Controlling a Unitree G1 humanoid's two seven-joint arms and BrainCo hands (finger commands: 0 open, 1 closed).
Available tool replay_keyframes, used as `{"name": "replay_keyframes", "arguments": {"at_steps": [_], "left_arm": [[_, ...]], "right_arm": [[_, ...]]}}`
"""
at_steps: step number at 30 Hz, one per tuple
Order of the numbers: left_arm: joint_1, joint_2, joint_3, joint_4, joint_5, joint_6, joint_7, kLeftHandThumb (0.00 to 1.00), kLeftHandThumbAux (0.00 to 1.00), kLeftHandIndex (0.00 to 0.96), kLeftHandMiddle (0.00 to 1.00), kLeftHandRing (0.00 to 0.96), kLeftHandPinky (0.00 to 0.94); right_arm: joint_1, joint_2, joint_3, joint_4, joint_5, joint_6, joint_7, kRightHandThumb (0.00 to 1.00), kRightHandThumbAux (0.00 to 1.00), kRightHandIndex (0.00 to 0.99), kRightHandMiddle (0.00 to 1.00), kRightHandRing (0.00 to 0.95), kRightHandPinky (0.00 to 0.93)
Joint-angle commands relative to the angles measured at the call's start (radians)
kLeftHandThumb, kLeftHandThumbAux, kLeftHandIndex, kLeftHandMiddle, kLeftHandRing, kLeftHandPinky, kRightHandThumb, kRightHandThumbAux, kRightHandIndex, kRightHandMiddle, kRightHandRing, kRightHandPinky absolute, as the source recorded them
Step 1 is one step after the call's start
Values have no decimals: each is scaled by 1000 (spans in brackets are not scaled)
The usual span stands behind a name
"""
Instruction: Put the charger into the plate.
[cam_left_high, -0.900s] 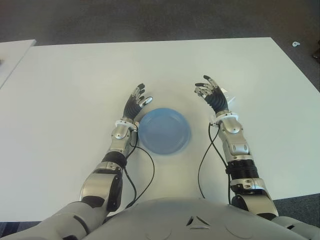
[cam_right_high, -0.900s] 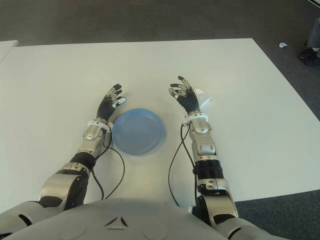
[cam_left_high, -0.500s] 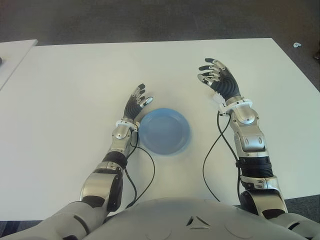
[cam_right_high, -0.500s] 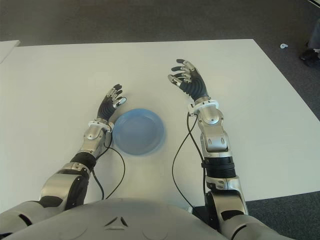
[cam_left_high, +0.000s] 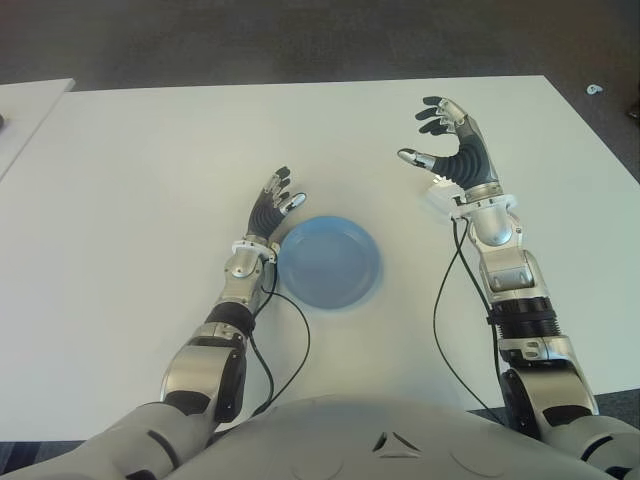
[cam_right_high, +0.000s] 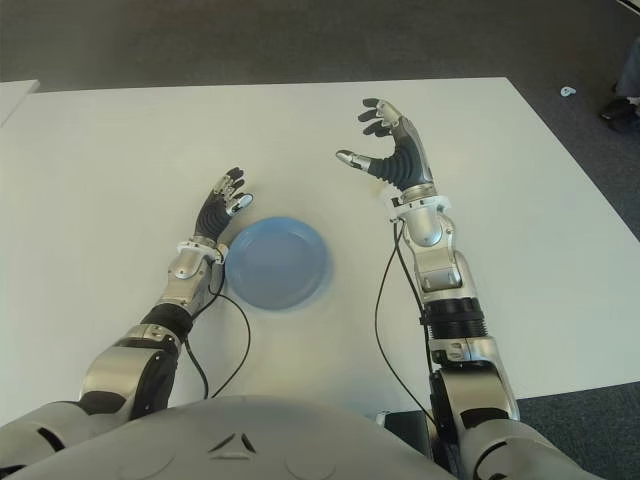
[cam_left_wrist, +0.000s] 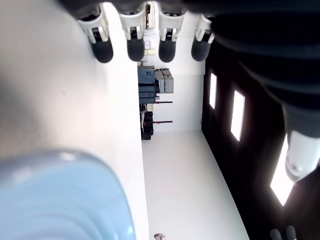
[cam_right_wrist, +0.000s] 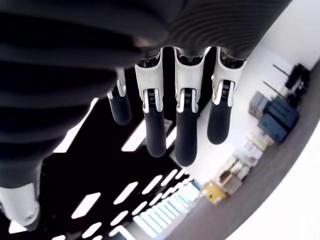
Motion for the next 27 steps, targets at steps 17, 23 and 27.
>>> {"name": "replay_keyframes", "arguments": {"at_steps": [17, 23, 27], "left_arm": [[47, -6, 9, 10, -25, 42, -42, 28, 548, 0, 45, 42, 58], [58, -7, 15, -8, -45, 53, -68, 38, 546, 0, 47, 44, 63], [63, -8, 19, -16, -58, 59, -81, 45, 547, 0, 46, 43, 62]], "right_arm": [[-261, -219, 189, 641, -197, -130, 67, 283, 245, 0, 3, 2, 2], [-293, -197, 258, 758, -270, -46, -8, 287, 185, 0, 0, 0, 0], [-331, -177, 294, 869, -296, -15, -65, 289, 160, 0, 0, 0, 0]]}}
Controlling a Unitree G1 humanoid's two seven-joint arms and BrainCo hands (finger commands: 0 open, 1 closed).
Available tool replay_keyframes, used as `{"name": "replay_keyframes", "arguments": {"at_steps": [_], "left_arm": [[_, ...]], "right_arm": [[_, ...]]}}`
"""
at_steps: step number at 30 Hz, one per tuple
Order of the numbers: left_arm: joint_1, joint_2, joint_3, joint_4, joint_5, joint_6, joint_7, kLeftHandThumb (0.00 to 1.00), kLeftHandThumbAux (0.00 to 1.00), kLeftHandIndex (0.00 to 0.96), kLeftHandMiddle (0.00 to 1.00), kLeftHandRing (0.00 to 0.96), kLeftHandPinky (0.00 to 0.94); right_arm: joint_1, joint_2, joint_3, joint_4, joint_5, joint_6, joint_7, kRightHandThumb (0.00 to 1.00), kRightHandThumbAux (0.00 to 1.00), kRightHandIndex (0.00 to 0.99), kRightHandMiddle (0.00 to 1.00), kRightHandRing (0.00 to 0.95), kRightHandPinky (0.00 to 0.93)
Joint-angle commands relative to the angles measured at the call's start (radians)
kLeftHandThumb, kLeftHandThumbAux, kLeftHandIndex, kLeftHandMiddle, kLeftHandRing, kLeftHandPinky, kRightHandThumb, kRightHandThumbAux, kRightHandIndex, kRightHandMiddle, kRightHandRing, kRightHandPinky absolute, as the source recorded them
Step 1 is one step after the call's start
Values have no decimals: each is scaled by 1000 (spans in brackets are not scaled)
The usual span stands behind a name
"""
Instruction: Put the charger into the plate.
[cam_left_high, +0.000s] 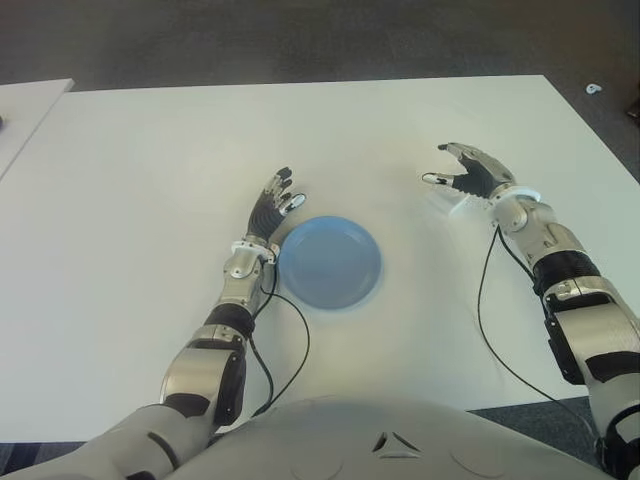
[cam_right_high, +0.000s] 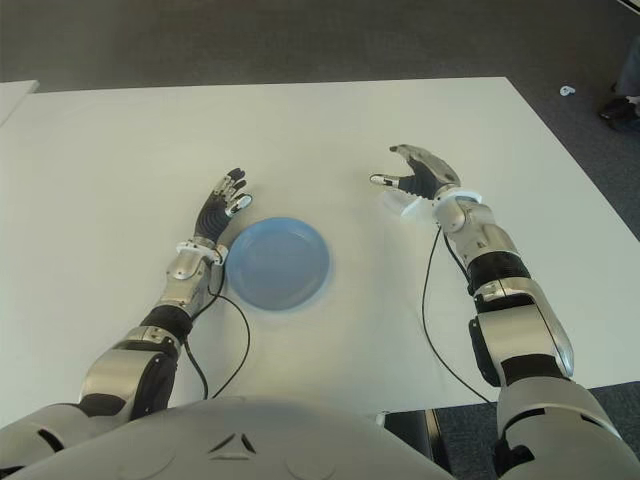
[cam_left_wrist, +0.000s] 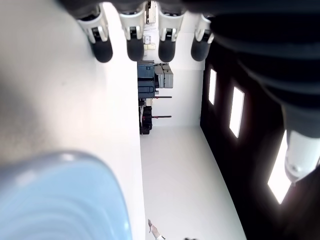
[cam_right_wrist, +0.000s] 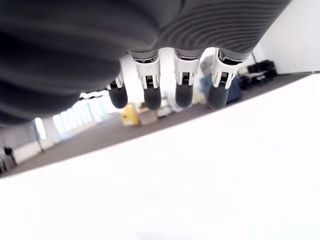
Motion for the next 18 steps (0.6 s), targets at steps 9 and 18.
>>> {"name": "replay_keyframes", "arguments": {"at_steps": [9, 18], "left_arm": [[57, -6, 7, -7, -29, 52, -44, 54, 551, 0, 44, 41, 62], [54, -8, 20, 0, -59, 64, -80, 49, 561, 0, 42, 42, 70]], "right_arm": [[-98, 52, 74, 201, -35, 93, -70, 305, 139, 0, 0, 0, 0], [-113, 76, 92, 244, -24, 138, -55, 321, 141, 0, 0, 0, 0]]}}
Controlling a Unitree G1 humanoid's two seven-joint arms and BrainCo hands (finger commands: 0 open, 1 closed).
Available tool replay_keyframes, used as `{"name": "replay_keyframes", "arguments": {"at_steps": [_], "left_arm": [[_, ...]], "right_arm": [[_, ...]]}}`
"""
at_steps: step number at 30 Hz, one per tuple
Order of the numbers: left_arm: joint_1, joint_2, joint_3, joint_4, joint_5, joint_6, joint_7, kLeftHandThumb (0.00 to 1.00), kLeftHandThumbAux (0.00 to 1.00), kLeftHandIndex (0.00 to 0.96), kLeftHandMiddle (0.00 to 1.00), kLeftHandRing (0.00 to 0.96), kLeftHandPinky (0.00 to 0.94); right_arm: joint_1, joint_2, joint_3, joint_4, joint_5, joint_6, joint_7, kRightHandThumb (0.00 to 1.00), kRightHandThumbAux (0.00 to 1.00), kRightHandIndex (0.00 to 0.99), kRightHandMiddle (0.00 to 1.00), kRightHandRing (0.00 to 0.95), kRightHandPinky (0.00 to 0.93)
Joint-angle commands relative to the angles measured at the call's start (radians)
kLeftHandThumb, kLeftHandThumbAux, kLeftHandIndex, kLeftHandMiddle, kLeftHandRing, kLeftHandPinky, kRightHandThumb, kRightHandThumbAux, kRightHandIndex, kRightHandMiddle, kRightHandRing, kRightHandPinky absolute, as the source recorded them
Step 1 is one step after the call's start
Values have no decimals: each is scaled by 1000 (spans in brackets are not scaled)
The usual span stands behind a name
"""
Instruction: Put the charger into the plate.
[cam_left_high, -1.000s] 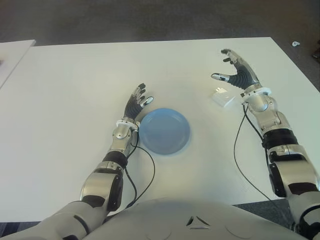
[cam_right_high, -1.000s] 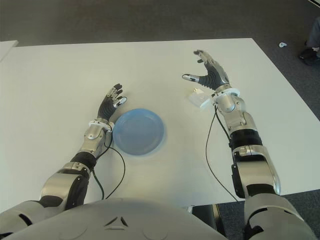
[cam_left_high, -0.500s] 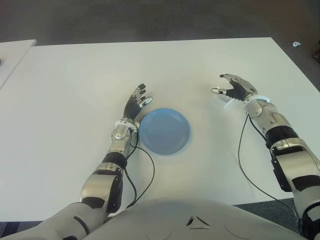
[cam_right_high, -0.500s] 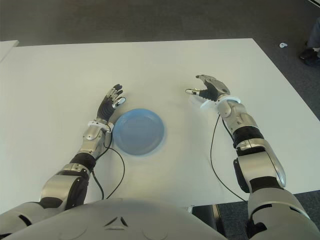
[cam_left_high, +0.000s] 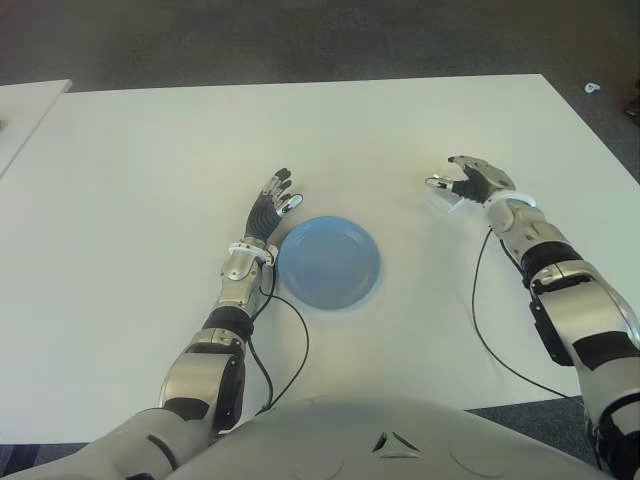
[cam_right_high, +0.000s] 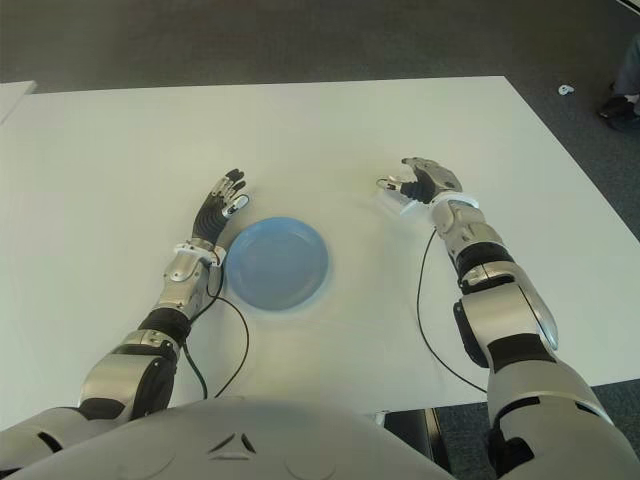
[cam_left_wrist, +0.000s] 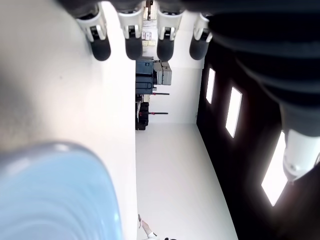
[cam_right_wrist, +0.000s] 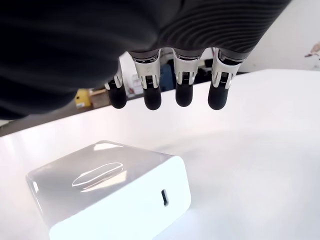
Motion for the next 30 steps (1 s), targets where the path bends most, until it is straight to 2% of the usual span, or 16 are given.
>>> {"name": "replay_keyframes", "arguments": {"at_steps": [1, 7, 17, 30], "left_arm": [[34, -7, 10, 34, -13, 44, -27, 48, 561, 0, 42, 42, 71], [33, -8, 16, 37, -19, 44, -42, 44, 564, 0, 42, 42, 68], [25, -8, 23, 48, -27, 43, -62, 39, 555, 0, 63, 62, 88], [24, -12, 35, 49, -37, 34, -73, 43, 548, 0, 67, 69, 97]], "right_arm": [[-2, 22, 15, 25, 7, 27, 13, 322, 141, 0, 0, 0, 0], [-2, 30, 26, 31, 6, 45, 22, 328, 141, 0, 0, 0, 0], [-2, 68, 65, 60, -6, 133, 54, 384, 135, 0, 0, 0, 0], [23, 85, 101, 66, -13, 177, 57, 421, 125, 0, 0, 0, 0]]}}
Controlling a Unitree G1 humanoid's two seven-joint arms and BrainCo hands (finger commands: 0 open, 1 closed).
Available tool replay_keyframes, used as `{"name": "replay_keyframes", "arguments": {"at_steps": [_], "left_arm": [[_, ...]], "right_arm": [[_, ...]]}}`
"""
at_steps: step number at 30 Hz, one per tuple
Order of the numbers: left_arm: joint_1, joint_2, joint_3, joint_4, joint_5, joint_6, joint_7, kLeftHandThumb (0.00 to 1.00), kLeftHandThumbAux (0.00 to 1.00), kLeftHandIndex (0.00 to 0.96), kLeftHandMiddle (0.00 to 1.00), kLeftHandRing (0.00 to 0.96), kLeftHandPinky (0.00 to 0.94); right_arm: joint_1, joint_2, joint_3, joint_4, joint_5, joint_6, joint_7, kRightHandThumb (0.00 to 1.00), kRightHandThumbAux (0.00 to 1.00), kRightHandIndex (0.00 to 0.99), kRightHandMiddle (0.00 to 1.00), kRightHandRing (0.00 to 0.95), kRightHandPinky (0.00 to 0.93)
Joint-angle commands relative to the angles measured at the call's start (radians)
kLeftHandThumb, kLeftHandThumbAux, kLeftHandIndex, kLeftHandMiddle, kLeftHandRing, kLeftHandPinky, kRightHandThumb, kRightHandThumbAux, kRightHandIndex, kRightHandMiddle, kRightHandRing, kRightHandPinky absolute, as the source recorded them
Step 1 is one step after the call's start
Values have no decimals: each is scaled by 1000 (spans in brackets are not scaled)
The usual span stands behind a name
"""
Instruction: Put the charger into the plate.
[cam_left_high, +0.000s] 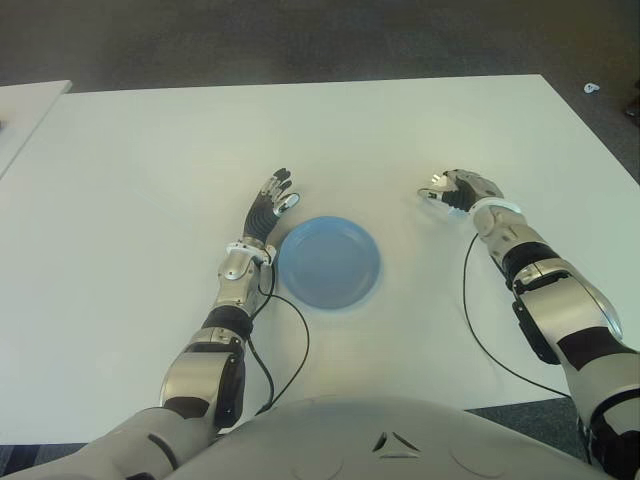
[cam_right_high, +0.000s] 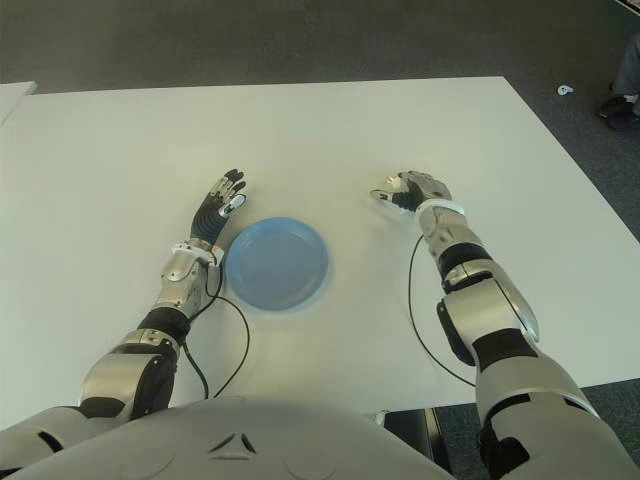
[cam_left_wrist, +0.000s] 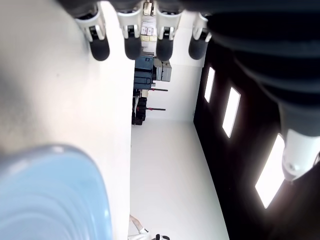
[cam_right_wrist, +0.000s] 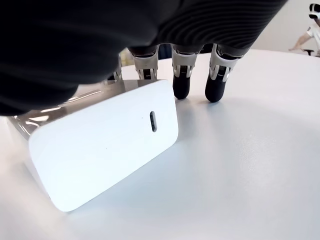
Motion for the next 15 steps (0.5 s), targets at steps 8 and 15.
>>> {"name": "replay_keyframes", "arguments": {"at_steps": [8, 15], "left_arm": [[19, -10, 16, 56, -12, 24, -14, 46, 551, 0, 73, 74, 101], [14, -10, 21, 67, -11, 19, -21, 49, 554, 0, 74, 73, 94]], "right_arm": [[39, 17, 72, 4, -33, 25, 44, 424, 103, 0, 0, 0, 0], [47, 18, 106, 12, -47, 30, 59, 417, 98, 0, 0, 0, 0]]}}
